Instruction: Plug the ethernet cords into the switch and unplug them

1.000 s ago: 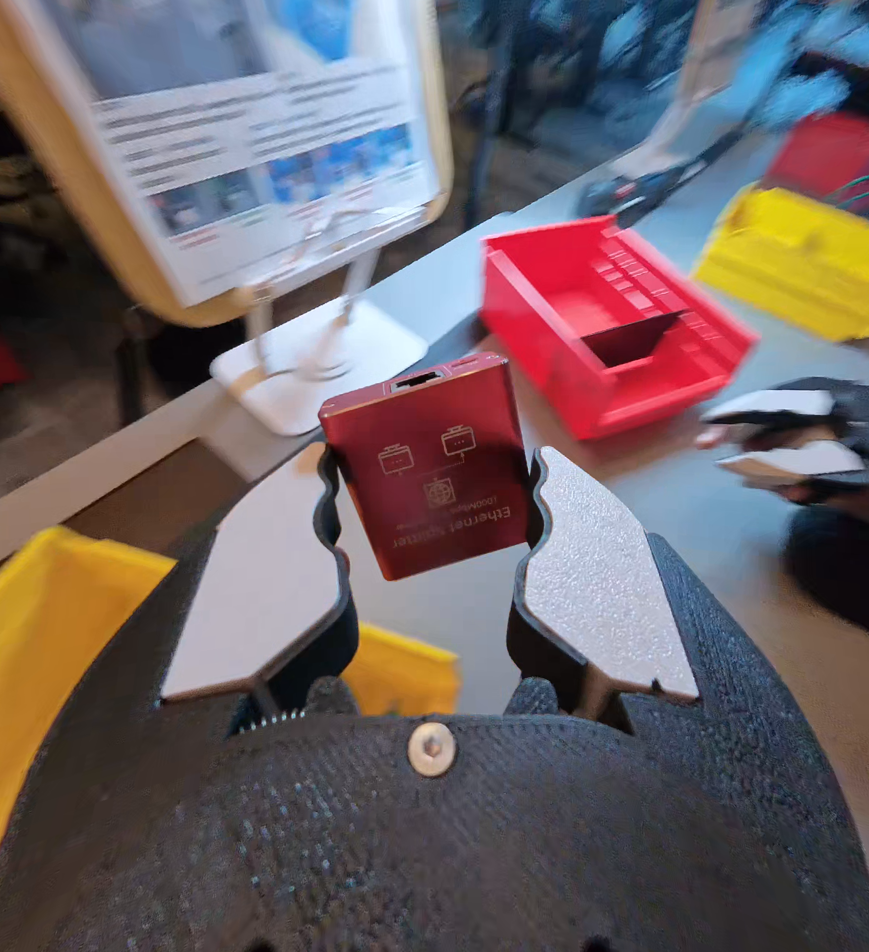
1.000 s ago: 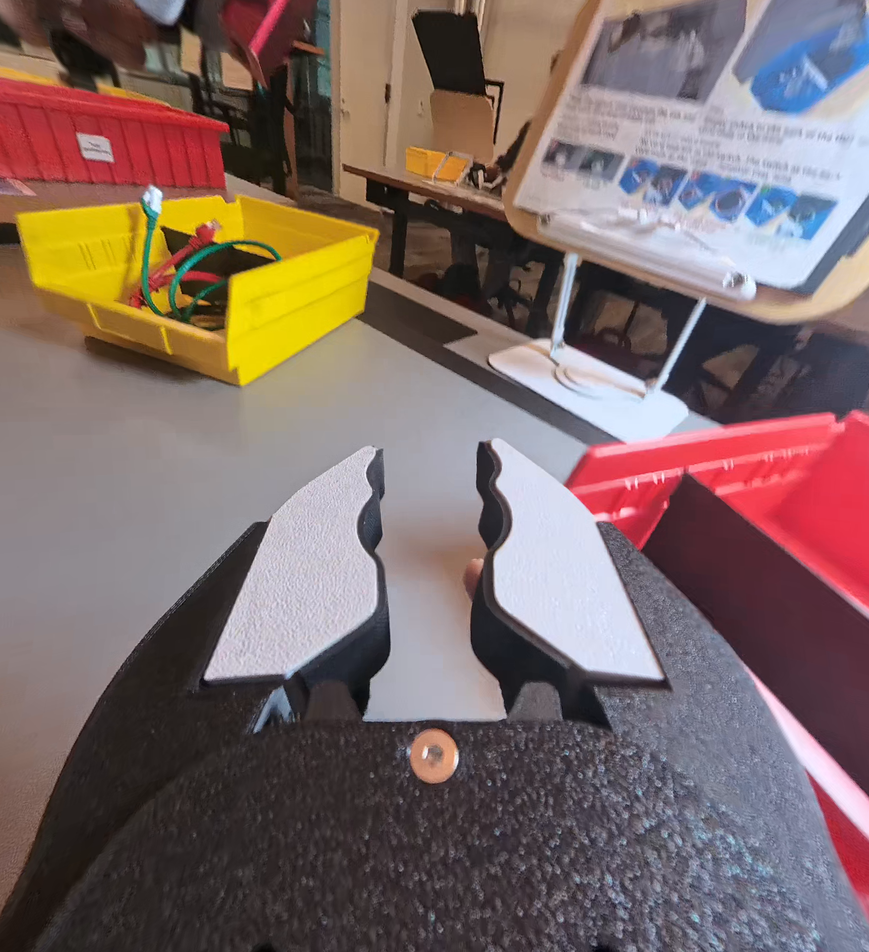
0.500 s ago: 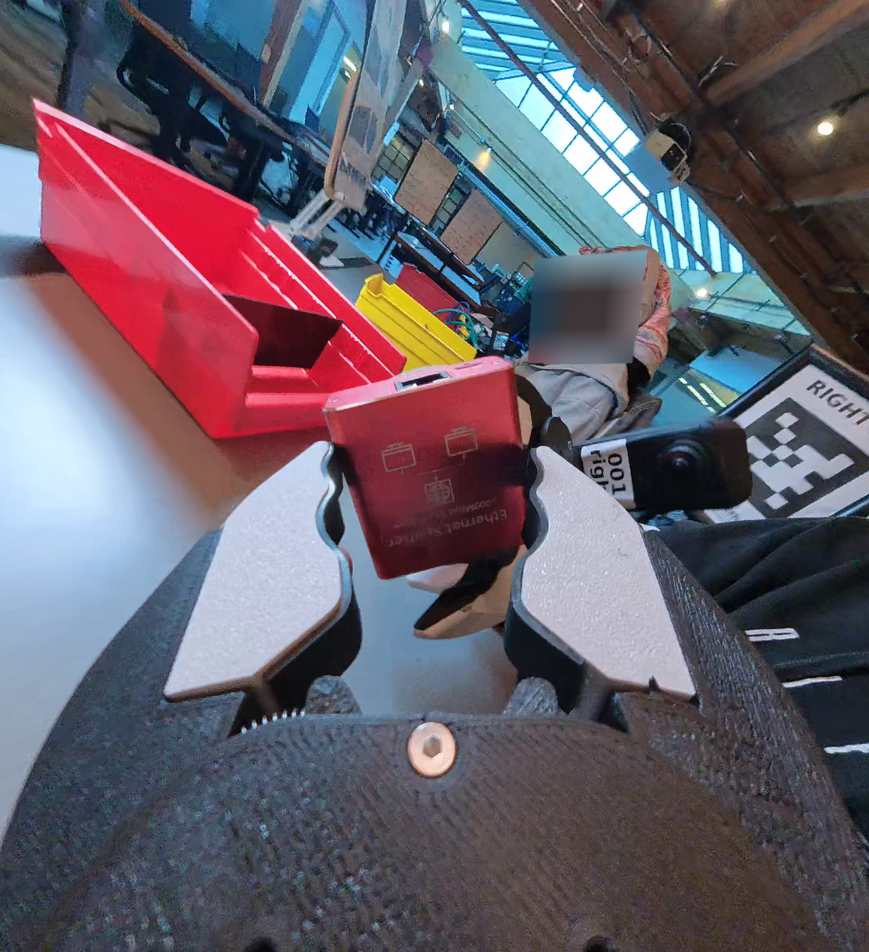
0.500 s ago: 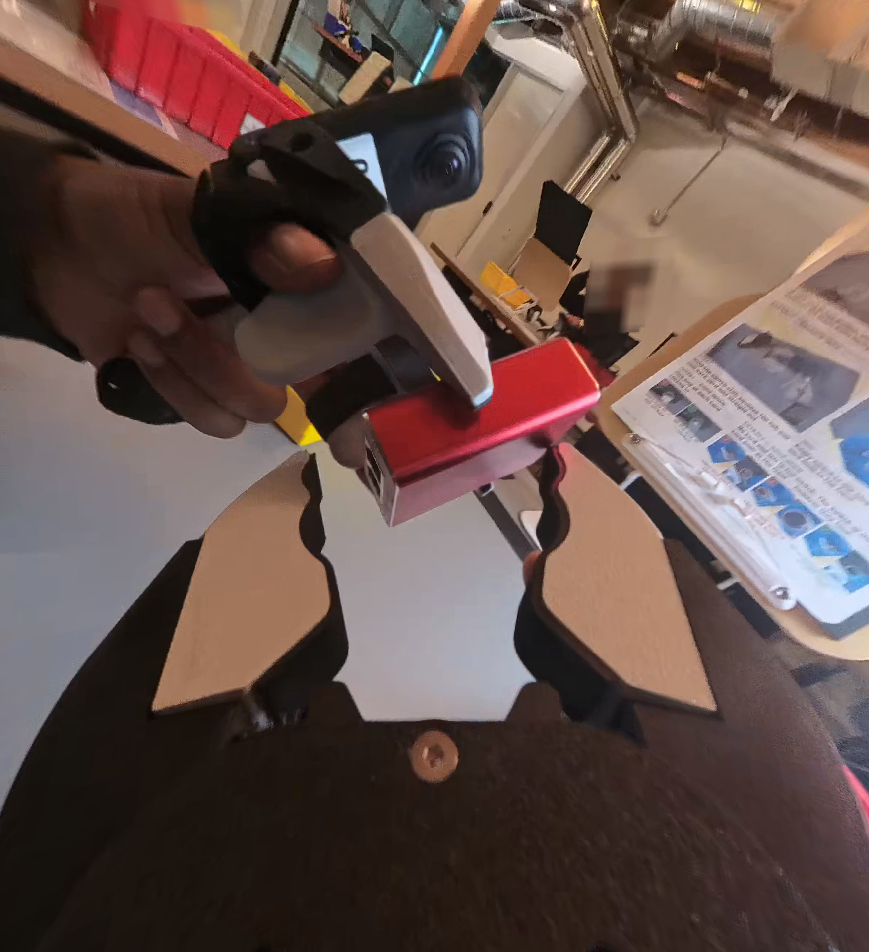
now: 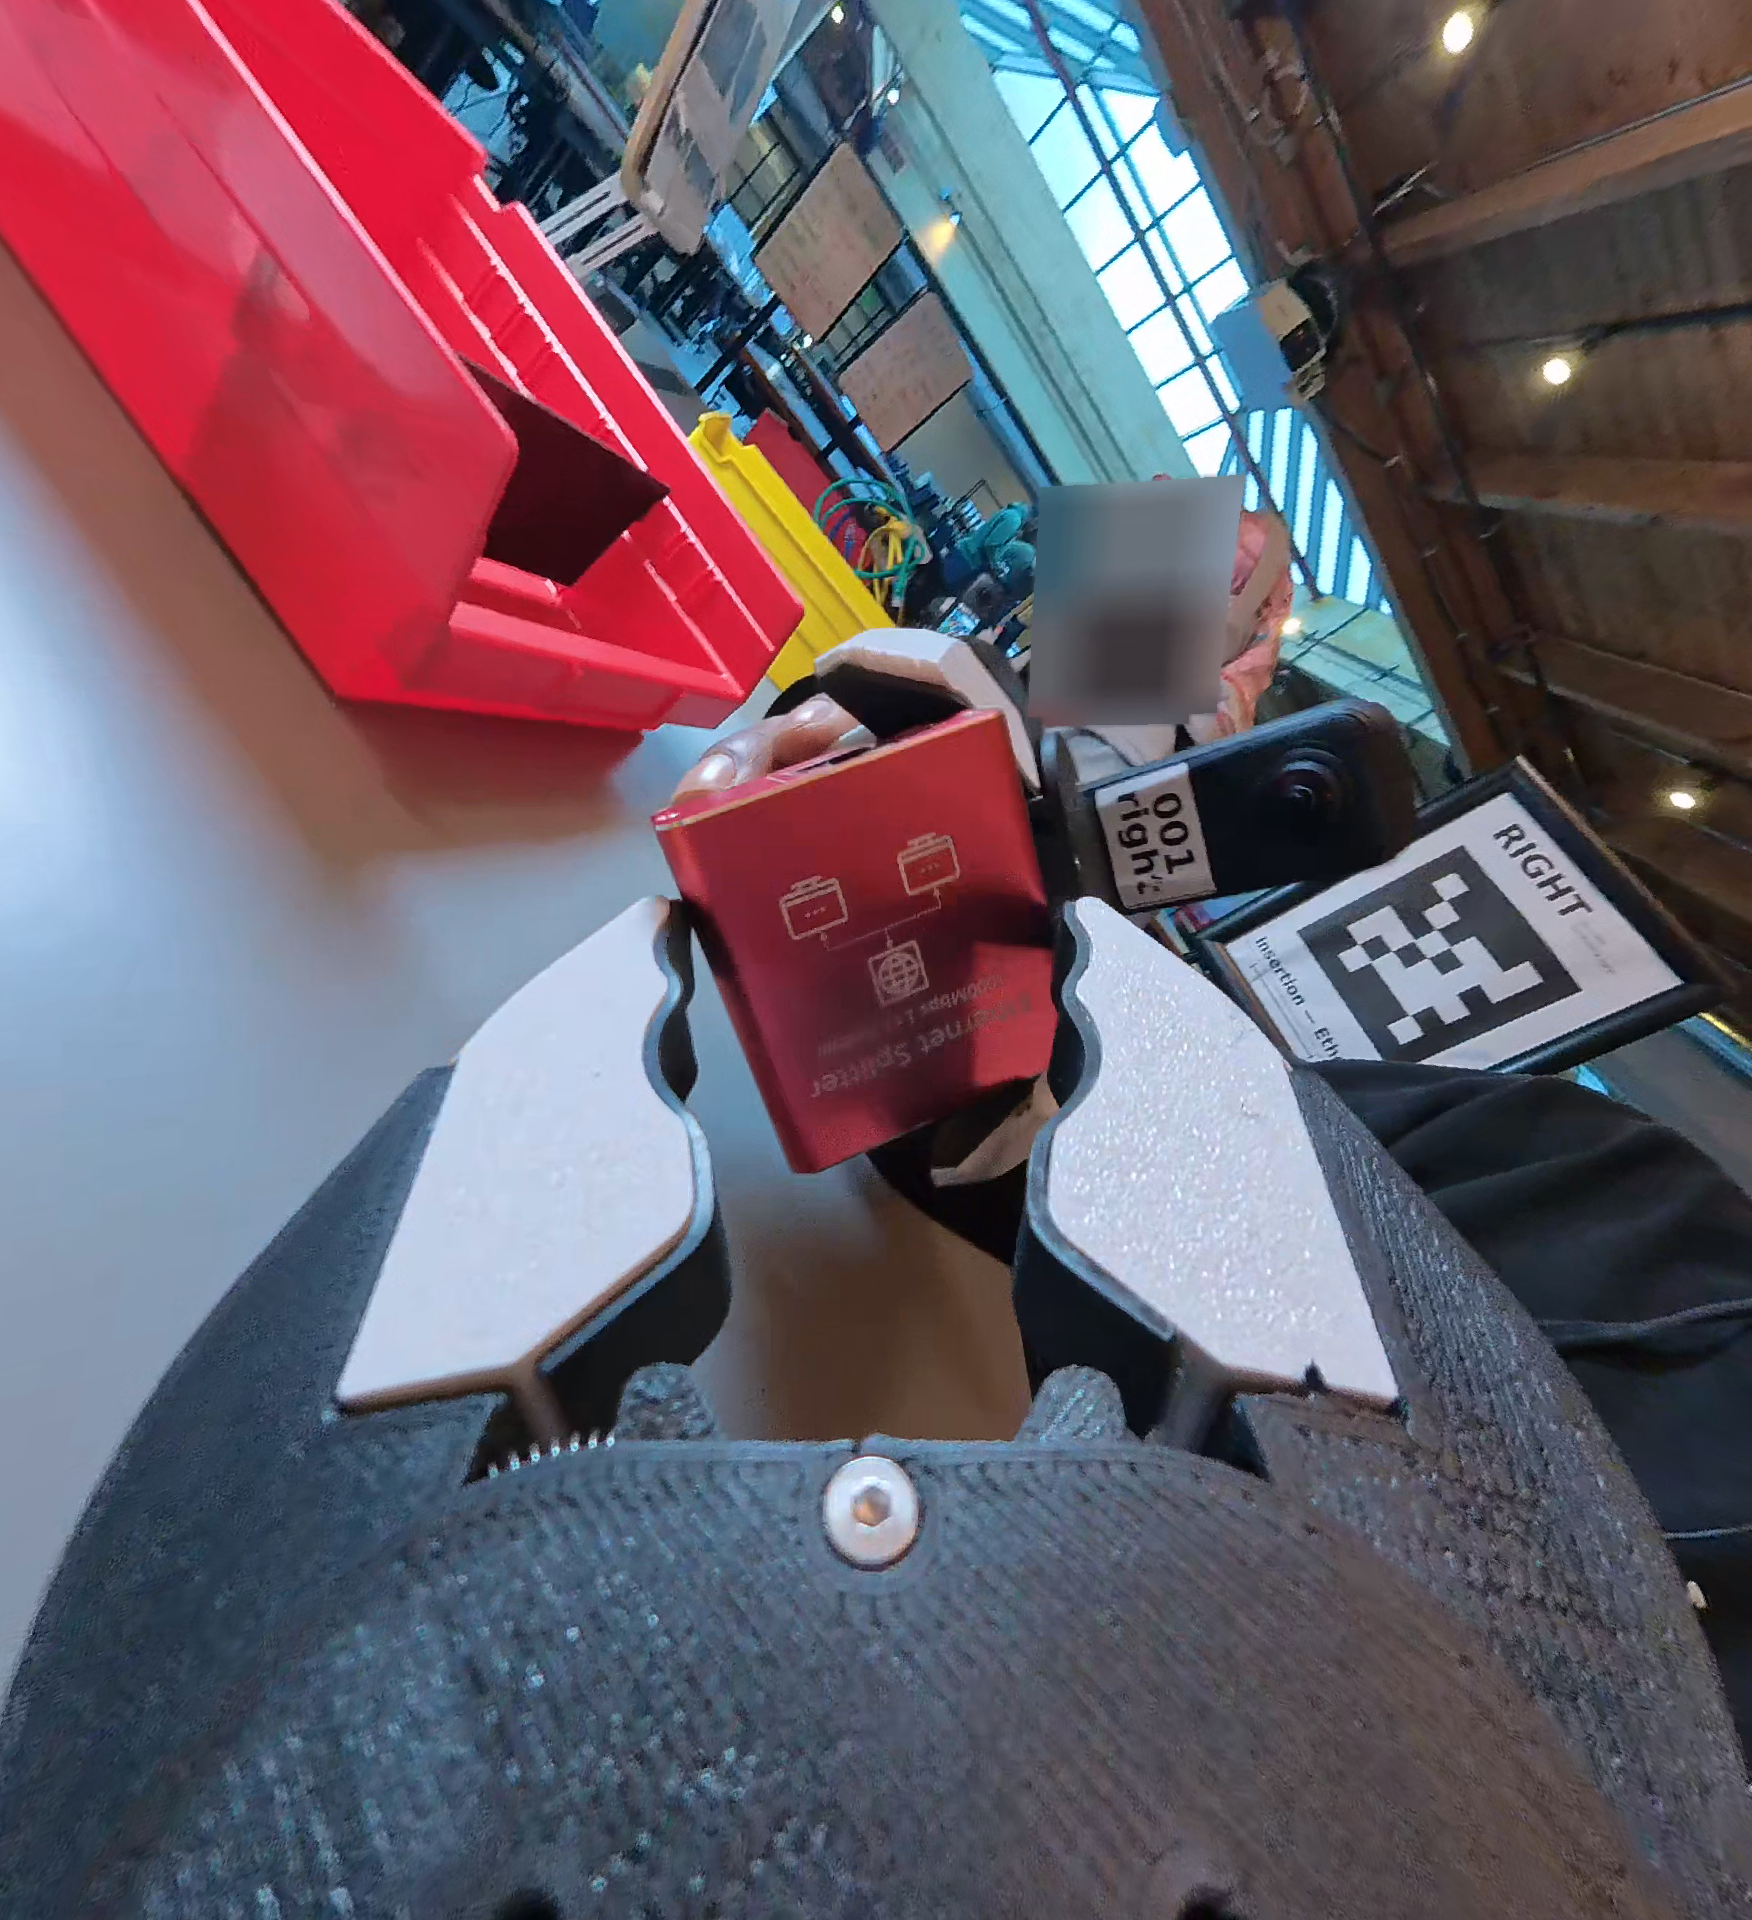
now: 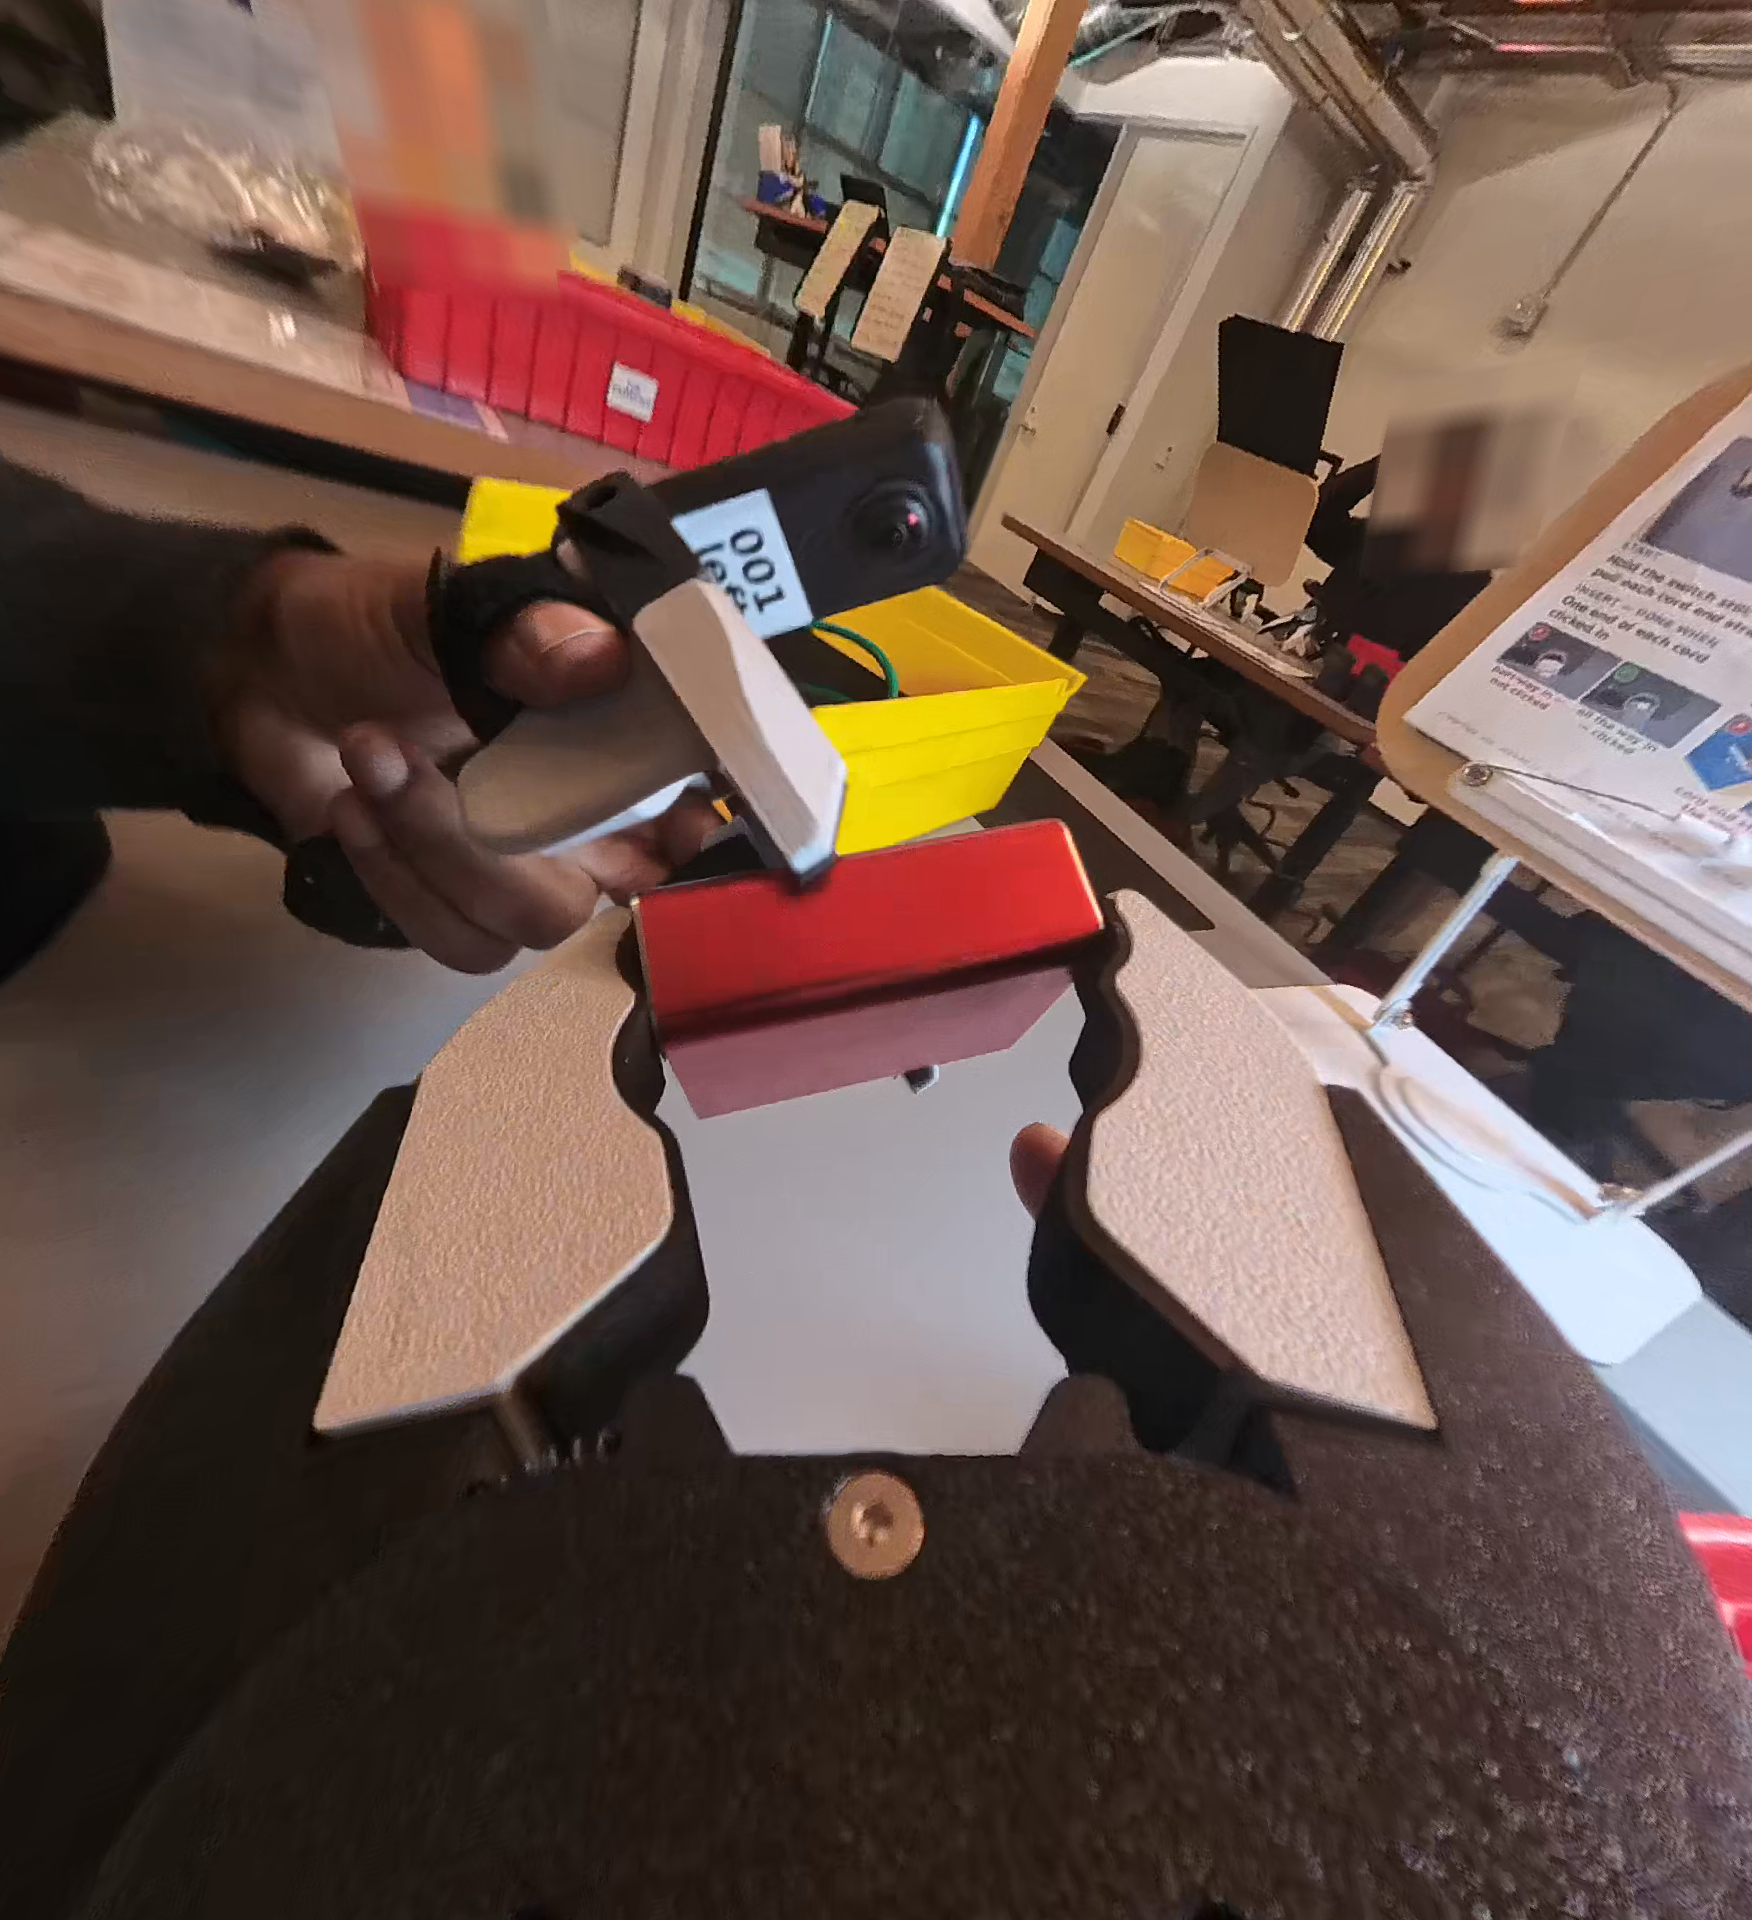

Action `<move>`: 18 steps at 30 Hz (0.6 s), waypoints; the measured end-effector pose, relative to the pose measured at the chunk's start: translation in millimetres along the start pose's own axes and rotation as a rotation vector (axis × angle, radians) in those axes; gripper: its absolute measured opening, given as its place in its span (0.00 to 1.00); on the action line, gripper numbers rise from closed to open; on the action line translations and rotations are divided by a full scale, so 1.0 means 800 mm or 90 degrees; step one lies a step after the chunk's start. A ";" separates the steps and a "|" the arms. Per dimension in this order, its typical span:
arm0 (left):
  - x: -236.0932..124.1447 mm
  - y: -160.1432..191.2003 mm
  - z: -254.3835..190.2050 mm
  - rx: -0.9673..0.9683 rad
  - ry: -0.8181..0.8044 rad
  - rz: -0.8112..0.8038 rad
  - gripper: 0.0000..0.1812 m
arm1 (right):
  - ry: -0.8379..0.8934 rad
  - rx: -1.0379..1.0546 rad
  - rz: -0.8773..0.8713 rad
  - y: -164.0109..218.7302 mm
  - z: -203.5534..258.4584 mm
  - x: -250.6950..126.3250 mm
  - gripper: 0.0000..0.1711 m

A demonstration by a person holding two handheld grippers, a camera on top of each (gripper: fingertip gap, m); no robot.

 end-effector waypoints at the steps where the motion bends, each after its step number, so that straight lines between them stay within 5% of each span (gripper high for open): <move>1: 0.000 -0.002 -0.002 0.004 0.006 -0.009 0.37 | 0.005 0.026 -0.011 -0.002 -0.003 -0.001 0.46; 7: -0.023 -0.032 -0.026 0.212 0.007 -0.105 0.36 | 0.046 0.358 -0.138 -0.008 -0.043 -0.018 0.46; 12: -0.013 -0.016 -0.034 0.614 -0.192 0.002 0.32 | 0.092 0.570 -0.169 0.009 -0.067 -0.027 0.46; 18: 0.018 0.019 -0.031 0.872 -0.285 0.066 0.28 | 0.119 0.681 -0.142 0.024 -0.048 -0.014 0.46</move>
Point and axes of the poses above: each gripper's, where its closed fingertips meet, x out along the fingers, y out of its underside, z = x × y across the jaws, the point moved 7 cm from there along -x, back along the fingers, and after that the axes turned 12 degrees about -z, right-handed, at the moved point
